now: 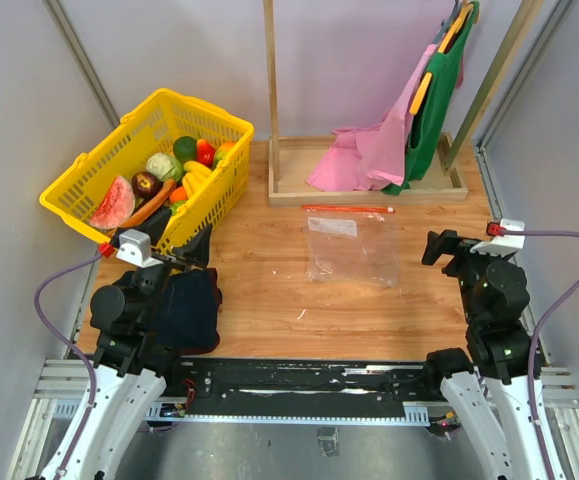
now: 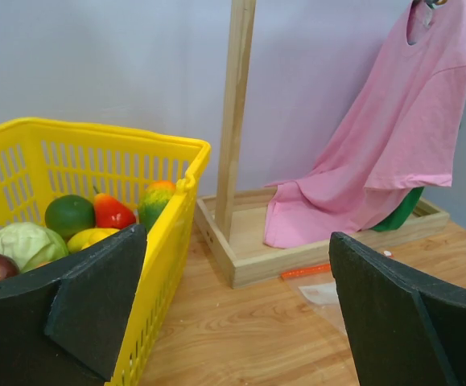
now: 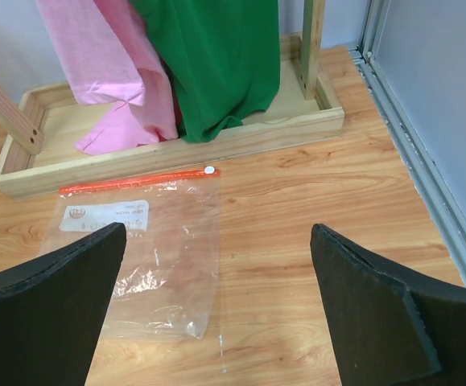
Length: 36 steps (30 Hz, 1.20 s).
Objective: Place the food in the zip-top bag and seal the zipper
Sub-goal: Pick up the zipper food storage bag at the center of the board.
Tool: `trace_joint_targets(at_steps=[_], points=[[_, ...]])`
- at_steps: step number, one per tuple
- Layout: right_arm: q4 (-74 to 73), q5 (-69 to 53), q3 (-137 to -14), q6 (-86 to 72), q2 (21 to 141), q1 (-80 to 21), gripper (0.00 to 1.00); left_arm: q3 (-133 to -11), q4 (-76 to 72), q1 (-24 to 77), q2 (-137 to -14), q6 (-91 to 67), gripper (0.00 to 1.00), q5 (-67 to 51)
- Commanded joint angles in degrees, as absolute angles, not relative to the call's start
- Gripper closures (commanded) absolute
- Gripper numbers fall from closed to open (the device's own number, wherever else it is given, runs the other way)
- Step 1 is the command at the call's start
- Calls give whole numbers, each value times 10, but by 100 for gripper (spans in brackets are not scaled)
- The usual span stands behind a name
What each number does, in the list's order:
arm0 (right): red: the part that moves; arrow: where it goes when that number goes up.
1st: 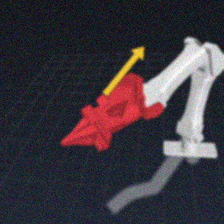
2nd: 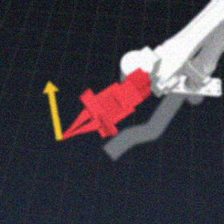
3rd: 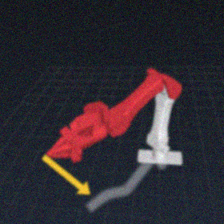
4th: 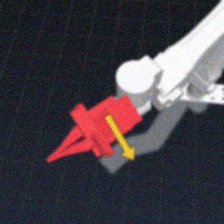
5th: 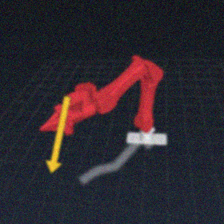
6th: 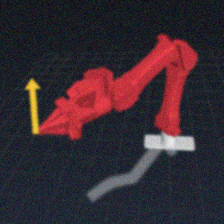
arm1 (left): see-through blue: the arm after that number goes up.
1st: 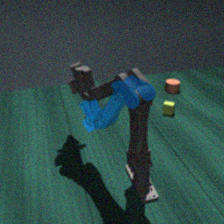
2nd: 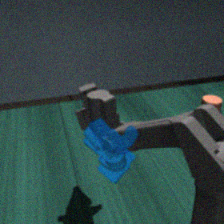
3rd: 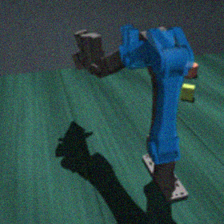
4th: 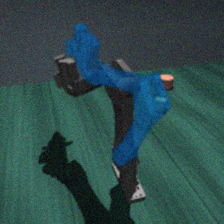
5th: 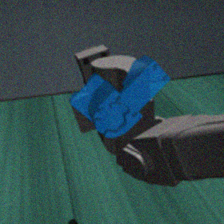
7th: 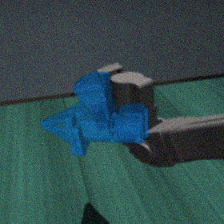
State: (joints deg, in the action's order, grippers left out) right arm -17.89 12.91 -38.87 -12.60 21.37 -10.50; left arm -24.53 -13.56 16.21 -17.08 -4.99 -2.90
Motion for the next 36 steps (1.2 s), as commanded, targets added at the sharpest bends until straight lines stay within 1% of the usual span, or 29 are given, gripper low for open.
trace_joint_targets(at_steps=[1,8,18,25,31,36], points=[[-174,134,-384,-127,213,-114,2,-252,-143,162,-178,-50,1,-34],[-174,112,-377,-144,229,-113,2,-252,-146,163,-185,-53,1,-37],[-177,81,-371,-187,320,-114,2,-261,-133,165,-202,-68,1,-23],[-193,83,-400,-201,456,-113,2,-311,-61,169,-271,-127,1,-19],[-174,34,-424,-218,611,-114,1,-361,-6,196,-335,-182,1,-33],[-164,18,-459,-213,727,-115,10,-394,51,224,-392,-210,1,-32]])
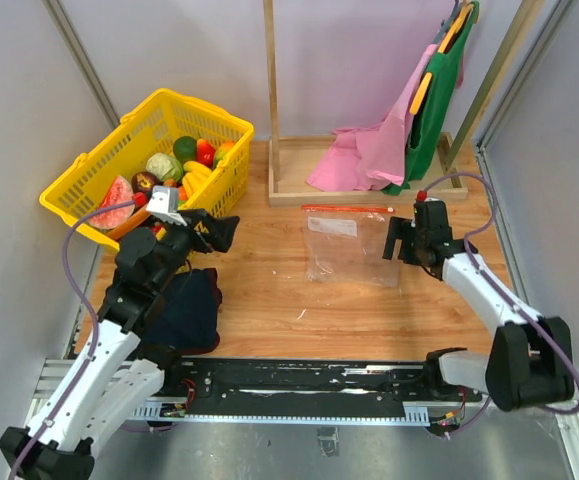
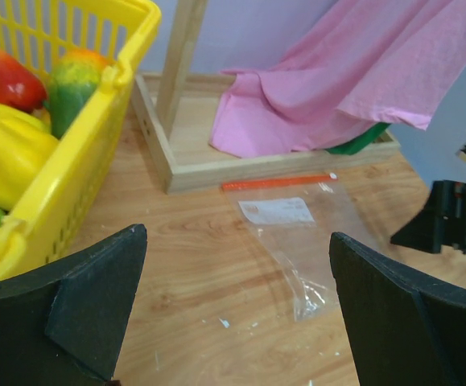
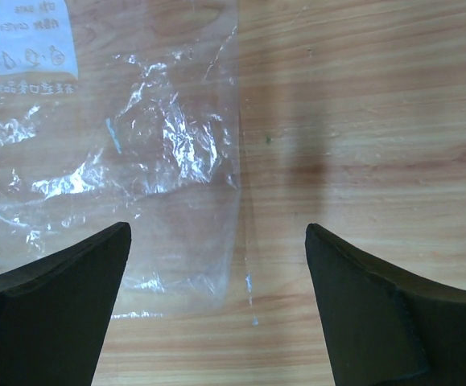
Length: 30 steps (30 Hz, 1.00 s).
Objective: Place the food in the zip-top bag and seal the zipper
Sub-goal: Pick up the zipper food storage bag at the center of the board.
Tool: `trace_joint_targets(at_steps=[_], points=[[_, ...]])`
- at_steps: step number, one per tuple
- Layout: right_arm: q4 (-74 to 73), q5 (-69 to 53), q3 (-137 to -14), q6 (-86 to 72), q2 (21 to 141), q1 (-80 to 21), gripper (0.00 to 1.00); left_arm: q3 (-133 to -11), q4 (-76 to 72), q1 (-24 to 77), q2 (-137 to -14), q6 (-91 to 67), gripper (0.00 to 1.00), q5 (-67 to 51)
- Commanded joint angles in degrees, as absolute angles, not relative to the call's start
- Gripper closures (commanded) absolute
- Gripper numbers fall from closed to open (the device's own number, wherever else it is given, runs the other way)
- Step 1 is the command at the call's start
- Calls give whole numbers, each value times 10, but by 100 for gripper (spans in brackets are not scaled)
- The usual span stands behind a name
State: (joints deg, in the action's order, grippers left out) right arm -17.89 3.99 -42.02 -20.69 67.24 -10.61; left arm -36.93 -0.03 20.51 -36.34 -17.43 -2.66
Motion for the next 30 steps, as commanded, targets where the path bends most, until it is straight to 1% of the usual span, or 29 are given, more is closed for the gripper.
trace_joint_targets(at_steps=[1,5,9,13,16,18,20,23,27,30], points=[[-159,19,-464,-211,747,-117,11,-395,52,230,-399,-217,1,-31],[-133,14,-472,-213,805,-119,14,-406,69,261,-428,-233,1,-8],[-111,24,-471,-219,852,-123,16,-424,98,313,-468,-232,1,53],[-104,33,-475,-219,887,-134,20,-431,96,362,-495,-243,1,95],[-113,55,-481,-215,911,-149,24,-432,90,390,-515,-251,1,119],[-117,61,-484,-215,925,-157,29,-432,84,405,-530,-255,1,129],[-121,61,-488,-217,937,-165,37,-431,77,416,-547,-262,1,136],[-120,65,-487,-217,943,-179,56,-431,66,426,-573,-275,1,140],[-106,56,-470,-217,917,-204,83,-435,56,432,-601,-295,1,140],[-100,45,-459,-215,889,-224,98,-436,48,434,-619,-313,1,137]])
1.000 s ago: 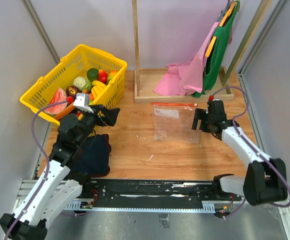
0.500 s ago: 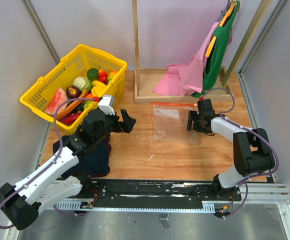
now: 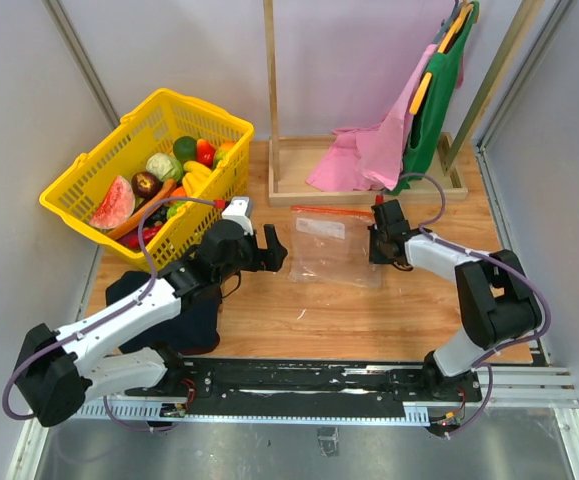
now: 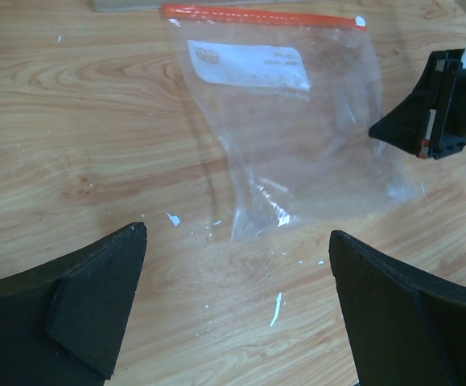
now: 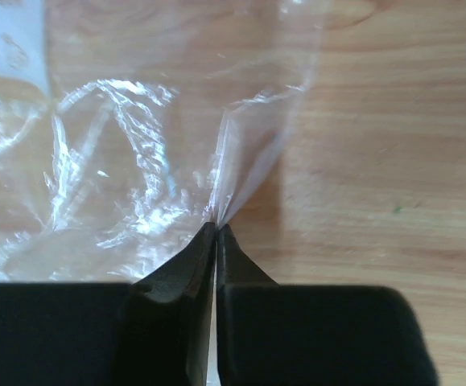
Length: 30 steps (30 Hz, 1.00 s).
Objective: Place the food in the zip-top bag and seal the zipper
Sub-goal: Pick up the zipper food storage bag at the center of the board.
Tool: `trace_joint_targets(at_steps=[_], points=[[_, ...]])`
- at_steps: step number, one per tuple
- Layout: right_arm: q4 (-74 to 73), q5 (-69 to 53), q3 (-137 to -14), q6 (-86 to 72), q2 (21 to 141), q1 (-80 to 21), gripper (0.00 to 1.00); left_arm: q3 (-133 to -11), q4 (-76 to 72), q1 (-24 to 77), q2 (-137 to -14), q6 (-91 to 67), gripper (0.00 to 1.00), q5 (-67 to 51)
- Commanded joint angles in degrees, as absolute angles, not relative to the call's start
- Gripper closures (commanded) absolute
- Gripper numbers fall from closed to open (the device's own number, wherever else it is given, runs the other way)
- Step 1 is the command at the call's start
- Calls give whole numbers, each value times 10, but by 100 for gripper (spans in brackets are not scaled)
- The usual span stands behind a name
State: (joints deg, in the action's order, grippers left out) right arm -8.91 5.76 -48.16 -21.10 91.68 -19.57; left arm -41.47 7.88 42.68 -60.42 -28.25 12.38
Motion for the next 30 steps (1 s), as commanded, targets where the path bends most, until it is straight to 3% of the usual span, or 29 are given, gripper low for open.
trace_joint_targets(at_steps=[1,16,30], points=[[-97,40,-455,-214,876,-230,99,-436,45,434,-624,-317,1,134],[34,-65,-354,-161,646,-287,99,-407,9,433,-668,-413,1,147],[122,-161,-315,-82,493,-331,99,-395,-63,379,-660,-434,1,44]])
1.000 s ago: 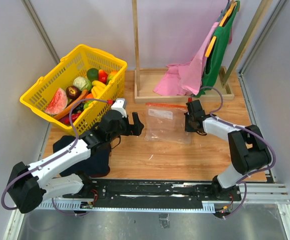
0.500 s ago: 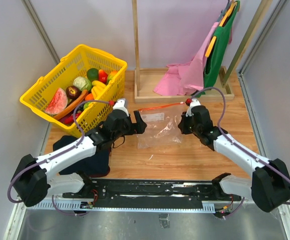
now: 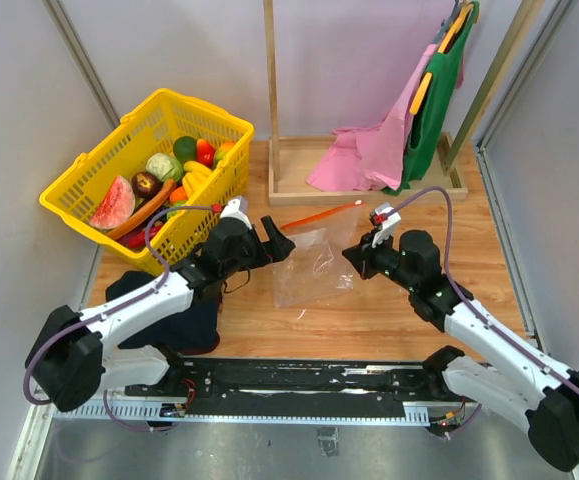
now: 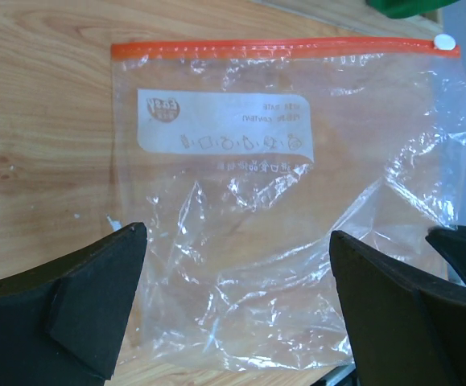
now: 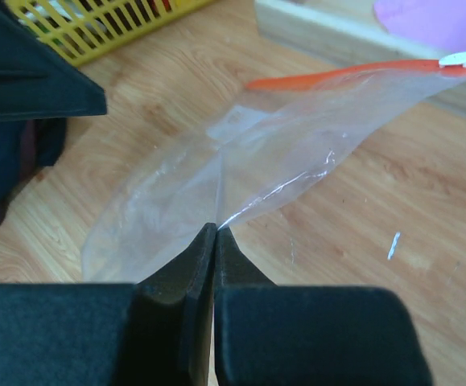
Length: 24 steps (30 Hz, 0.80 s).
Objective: Place the food in the zip-top bag and seal the zipper
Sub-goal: Pick up the zipper food storage bag at the center of the board.
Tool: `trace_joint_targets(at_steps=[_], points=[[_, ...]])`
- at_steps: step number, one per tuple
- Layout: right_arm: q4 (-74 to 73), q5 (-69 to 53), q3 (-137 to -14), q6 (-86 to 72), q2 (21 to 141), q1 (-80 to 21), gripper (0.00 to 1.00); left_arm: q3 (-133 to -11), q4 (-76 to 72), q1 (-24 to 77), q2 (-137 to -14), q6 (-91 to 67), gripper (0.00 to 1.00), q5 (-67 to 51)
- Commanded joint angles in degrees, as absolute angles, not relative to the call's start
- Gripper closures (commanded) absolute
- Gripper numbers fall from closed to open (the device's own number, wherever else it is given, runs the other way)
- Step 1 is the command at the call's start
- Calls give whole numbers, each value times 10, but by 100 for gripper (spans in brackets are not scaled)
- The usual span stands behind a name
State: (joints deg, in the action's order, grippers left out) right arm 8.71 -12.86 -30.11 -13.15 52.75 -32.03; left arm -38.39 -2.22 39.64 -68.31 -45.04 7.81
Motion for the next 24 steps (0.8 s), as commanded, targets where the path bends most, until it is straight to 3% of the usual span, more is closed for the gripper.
trace_joint_targets(at_steps=[1,5,11,18,24], points=[[112,-167,-324,-69,490,-331,99,-398,-63,372,-657,-421,1,37],[29,-198,-383,-6,499,-331,99,-393,-95,321,-634,-369,1,-36],[-48,-225,-442,42,498,-335,99,-448,-94,311,-628,-119,1,-113],[-190,-240,-550,164,528,-348,99,-487,-111,302,-653,62,1,-226],[-215,-254,-565,306,512,-360,99,-522,-96,275,-713,121,1,-351]])
